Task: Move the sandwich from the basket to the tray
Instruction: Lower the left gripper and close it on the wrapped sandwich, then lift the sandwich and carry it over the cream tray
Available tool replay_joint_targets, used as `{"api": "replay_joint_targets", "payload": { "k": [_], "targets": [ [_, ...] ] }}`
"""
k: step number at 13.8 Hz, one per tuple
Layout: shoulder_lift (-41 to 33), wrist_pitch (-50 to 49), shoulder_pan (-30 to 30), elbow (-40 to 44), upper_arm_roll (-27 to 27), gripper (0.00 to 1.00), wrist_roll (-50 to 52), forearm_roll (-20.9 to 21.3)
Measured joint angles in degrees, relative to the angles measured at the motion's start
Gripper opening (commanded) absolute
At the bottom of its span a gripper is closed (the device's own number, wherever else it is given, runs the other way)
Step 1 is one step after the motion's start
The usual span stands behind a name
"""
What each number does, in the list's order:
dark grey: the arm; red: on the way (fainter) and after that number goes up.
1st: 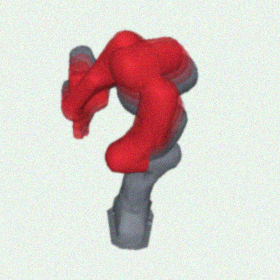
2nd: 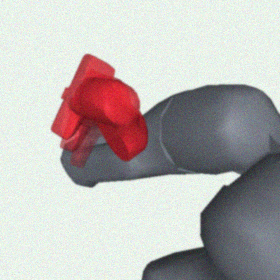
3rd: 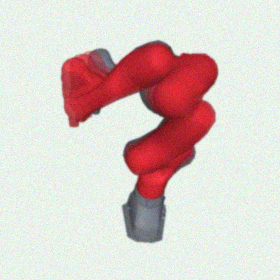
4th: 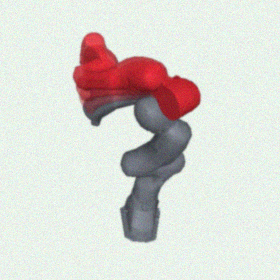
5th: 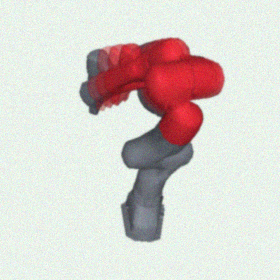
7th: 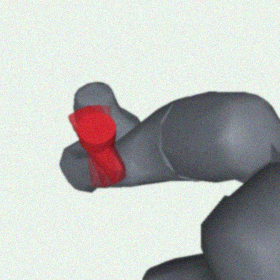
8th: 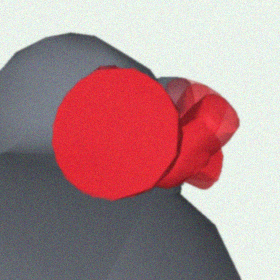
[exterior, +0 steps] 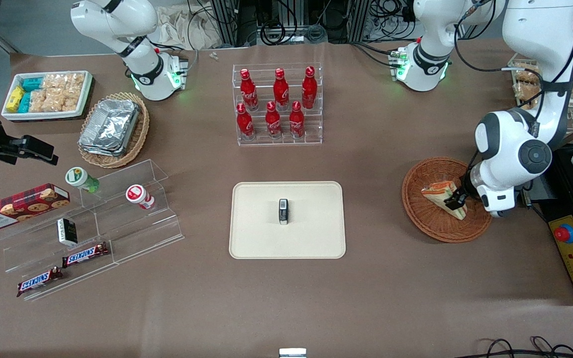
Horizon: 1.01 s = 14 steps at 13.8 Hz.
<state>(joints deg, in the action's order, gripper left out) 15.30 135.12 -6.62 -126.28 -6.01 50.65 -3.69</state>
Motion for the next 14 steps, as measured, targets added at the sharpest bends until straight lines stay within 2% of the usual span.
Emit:
{"api": "replay_joint_targets", "payload": {
  "k": [1,2,4,6,7,11,14],
  "targets": [
    [0.61,0.39,-0.01,-0.12,0.01,0.99,0.00,-0.07],
    [1.24,0.80,-0.01,-0.23,0.04,0.91,0.01,-0.18],
    [2.19,1.32,-0.04,-0.26,0.18,0.66,0.01,-0.37],
    [2.45,1.44,-0.26,-0.26,0.44,0.19,0.04,-0.61],
    [2.45,1.58,-0.43,-0.26,0.52,0.00,0.10,-0.65],
    [0.79,1.64,-0.57,-0.01,1.24,0.00,0.08,-0.67],
    [-6.01,-6.62,-0.65,1.48,2.25,0.00,-5.02,-0.66]
  ]
}}
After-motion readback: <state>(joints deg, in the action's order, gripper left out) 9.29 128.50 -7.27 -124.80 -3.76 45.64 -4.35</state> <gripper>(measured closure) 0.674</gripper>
